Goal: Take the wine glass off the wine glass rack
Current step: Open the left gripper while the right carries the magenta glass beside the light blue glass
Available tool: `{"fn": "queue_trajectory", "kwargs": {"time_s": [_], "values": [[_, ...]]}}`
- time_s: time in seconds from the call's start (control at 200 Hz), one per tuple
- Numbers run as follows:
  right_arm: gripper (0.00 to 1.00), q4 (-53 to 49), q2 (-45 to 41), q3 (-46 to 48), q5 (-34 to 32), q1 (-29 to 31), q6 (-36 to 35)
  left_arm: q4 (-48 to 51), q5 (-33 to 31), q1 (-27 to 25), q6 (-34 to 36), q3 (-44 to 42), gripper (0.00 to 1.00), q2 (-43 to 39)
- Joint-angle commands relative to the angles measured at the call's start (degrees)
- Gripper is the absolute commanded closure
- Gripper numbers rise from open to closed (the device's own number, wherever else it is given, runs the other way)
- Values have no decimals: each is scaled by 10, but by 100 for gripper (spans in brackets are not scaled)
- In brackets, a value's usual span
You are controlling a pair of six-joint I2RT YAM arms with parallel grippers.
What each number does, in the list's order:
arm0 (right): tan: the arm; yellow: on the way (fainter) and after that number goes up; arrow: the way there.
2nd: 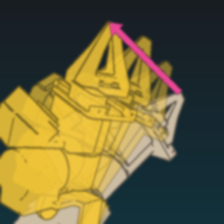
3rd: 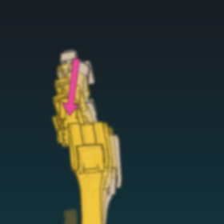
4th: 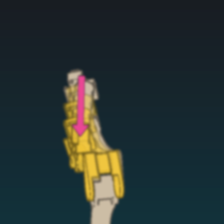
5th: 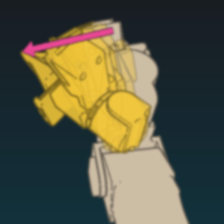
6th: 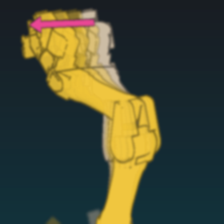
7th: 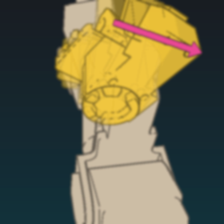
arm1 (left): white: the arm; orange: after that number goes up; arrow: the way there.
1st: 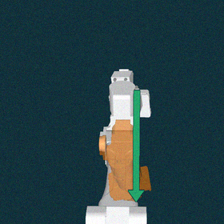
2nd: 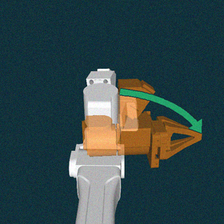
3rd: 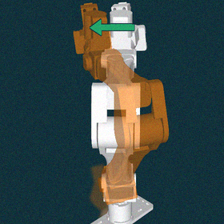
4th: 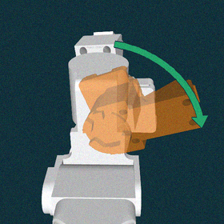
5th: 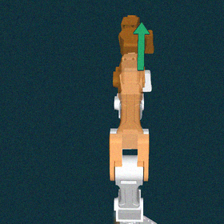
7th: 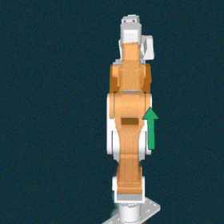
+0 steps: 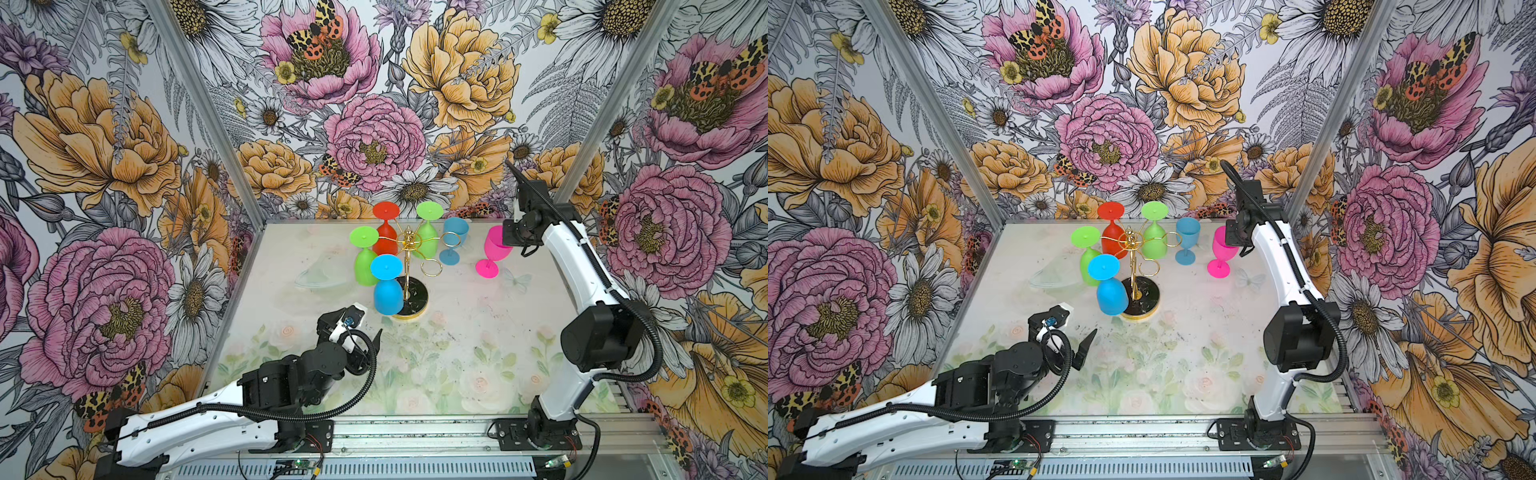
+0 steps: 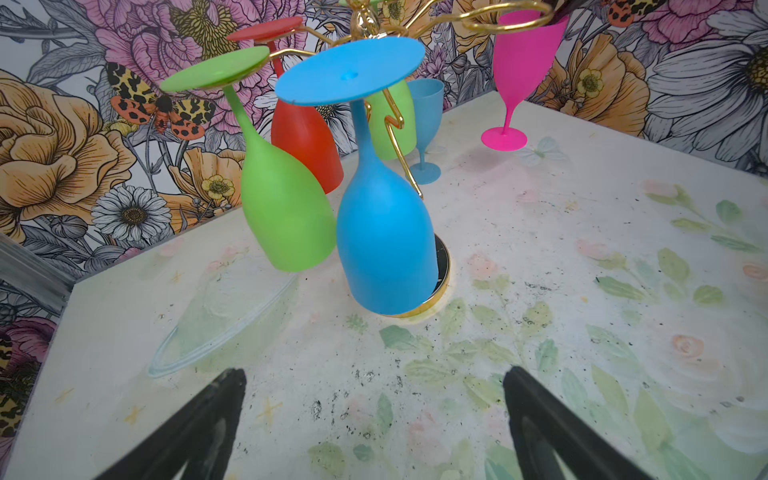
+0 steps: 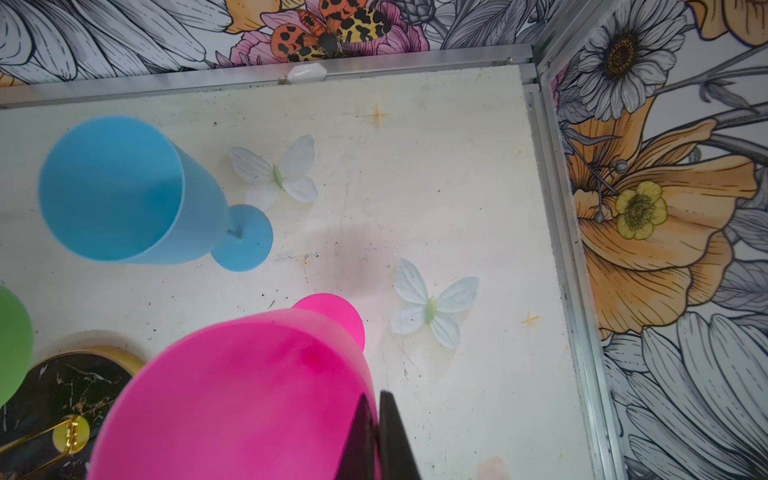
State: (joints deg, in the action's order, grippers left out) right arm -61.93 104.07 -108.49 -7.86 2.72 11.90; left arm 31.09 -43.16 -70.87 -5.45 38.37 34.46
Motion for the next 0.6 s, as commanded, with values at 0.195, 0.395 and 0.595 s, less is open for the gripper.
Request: {"fn": "queue_trajectory", "kwargs": {"time_s": [0.195, 0.395, 0.595], "values": [[100, 12, 95, -102, -4, -23, -1, 37, 42, 34, -22, 1, 1, -36], [100, 11, 146, -148, 6, -27, 5, 36, 44, 37, -21, -5, 1, -50], [100, 11, 180, -167, 14, -27, 12, 35, 49, 37, -15, -5, 2, -45]]}}
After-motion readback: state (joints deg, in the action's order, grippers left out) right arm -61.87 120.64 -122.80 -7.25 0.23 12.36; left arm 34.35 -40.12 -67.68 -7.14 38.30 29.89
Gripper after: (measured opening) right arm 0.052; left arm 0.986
